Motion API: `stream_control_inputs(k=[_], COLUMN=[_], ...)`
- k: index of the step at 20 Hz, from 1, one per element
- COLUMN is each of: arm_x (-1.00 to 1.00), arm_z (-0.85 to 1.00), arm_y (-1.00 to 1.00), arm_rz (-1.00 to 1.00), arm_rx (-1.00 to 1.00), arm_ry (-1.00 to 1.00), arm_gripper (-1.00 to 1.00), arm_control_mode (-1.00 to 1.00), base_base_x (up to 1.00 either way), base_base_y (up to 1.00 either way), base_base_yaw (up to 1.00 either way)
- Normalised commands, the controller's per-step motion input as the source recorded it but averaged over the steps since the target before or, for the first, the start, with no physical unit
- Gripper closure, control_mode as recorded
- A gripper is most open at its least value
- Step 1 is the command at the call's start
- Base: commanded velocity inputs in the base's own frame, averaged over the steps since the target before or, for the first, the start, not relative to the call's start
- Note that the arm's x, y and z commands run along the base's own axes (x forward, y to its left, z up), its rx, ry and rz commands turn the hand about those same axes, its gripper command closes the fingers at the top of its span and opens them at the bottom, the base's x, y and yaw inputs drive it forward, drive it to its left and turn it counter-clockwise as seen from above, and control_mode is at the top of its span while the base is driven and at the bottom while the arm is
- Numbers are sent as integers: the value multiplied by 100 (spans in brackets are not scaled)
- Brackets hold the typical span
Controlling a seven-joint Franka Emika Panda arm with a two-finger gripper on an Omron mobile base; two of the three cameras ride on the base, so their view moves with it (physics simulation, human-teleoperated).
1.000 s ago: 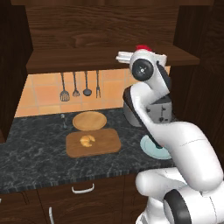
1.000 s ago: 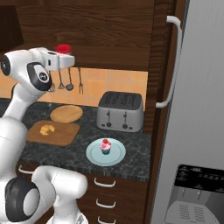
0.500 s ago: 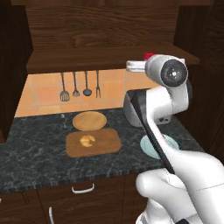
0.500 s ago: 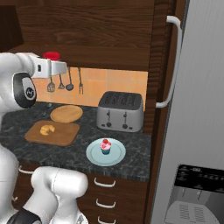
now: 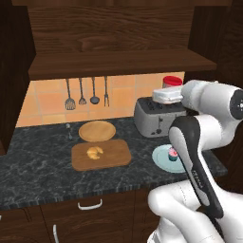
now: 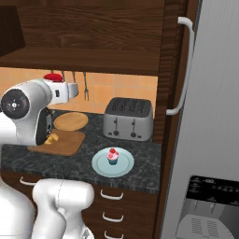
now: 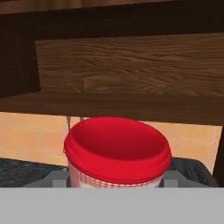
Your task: From the different types of pastries on the counter, select a croissant and place it on the cutting board. Then retrieve a jar of jam from the cabinet and place it alongside the croissant on the cutting board.
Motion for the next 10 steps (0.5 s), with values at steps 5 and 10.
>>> stream_control_inputs(k=[5,10], arm_x=[0,-1], arm_z=[-43,-62], arm_y=[3,30], arm_rz=[46,38], arm_rx=[0,0], arm_ry=[7,9], arm_gripper=[100,100], arm_control_mode=[-100,-100], base_base_x=[0,0], base_base_y=[0,0], base_base_yaw=[0,0])
